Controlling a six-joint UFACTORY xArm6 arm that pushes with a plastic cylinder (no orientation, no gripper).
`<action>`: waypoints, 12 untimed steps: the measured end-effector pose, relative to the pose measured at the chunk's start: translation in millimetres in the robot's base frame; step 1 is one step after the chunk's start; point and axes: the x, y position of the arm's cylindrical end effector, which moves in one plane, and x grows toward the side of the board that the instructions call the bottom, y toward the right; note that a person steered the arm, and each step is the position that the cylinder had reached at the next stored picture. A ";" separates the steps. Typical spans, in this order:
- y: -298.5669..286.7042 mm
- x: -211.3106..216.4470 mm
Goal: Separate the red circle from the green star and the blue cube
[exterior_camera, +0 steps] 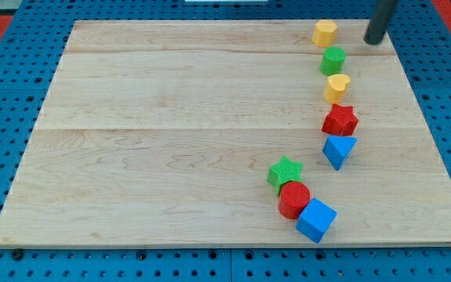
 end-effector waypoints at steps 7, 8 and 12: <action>-258.1 332.8; -214.5 393.7; -130.1 398.0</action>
